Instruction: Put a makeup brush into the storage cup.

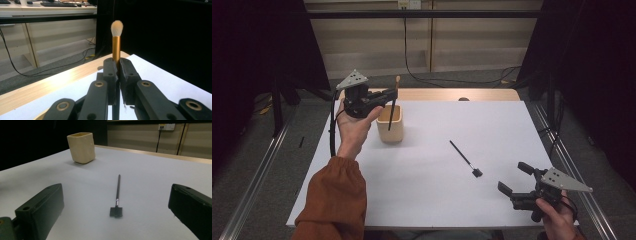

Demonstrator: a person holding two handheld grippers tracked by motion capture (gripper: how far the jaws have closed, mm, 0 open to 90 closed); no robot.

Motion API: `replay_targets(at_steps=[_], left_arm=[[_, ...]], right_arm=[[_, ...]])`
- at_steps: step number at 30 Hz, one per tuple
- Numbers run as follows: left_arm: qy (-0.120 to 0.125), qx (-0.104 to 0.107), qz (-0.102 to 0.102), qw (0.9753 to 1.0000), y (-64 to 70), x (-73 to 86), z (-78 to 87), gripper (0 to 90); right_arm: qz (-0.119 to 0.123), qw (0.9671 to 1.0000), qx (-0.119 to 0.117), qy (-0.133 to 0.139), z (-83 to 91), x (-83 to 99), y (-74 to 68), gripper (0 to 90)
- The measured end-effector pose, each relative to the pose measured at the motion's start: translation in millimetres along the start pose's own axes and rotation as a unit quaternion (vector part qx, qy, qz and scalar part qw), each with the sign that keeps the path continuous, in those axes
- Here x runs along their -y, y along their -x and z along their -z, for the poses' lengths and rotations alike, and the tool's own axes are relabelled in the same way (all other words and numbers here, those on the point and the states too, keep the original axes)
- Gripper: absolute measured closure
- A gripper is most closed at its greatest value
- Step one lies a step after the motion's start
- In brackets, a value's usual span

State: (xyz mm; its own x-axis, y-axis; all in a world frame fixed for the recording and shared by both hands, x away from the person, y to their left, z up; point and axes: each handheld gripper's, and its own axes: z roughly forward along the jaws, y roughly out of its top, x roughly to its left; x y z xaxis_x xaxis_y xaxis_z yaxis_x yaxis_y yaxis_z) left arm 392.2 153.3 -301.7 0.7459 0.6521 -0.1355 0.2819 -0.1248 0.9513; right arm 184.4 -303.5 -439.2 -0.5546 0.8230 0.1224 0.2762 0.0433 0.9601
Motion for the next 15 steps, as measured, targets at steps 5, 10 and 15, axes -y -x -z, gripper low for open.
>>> replay_targets(at_steps=[5, 10, 15], left_arm=[[0.005, -0.013, -0.005, 0.9999, -4.0, -2.7, -0.8, 84.3], [0.004, -0.016, -0.017, 0.9997, -6.0, -7.3, -1.9, 84.2], [0.011, -0.014, -0.011, 0.9998, -8.5, -9.4, -2.8, 84.2]], right_arm=[[-0.001, 1.0000, 0.000, 0.001, 0.1, -0.1, -0.2, 0.0], [0.000, 1.0000, 0.000, 0.001, 0.0, -0.1, -0.2, 0.0], [0.000, 1.0000, 0.000, 0.001, -0.1, 0.1, 0.1, 0.0]])
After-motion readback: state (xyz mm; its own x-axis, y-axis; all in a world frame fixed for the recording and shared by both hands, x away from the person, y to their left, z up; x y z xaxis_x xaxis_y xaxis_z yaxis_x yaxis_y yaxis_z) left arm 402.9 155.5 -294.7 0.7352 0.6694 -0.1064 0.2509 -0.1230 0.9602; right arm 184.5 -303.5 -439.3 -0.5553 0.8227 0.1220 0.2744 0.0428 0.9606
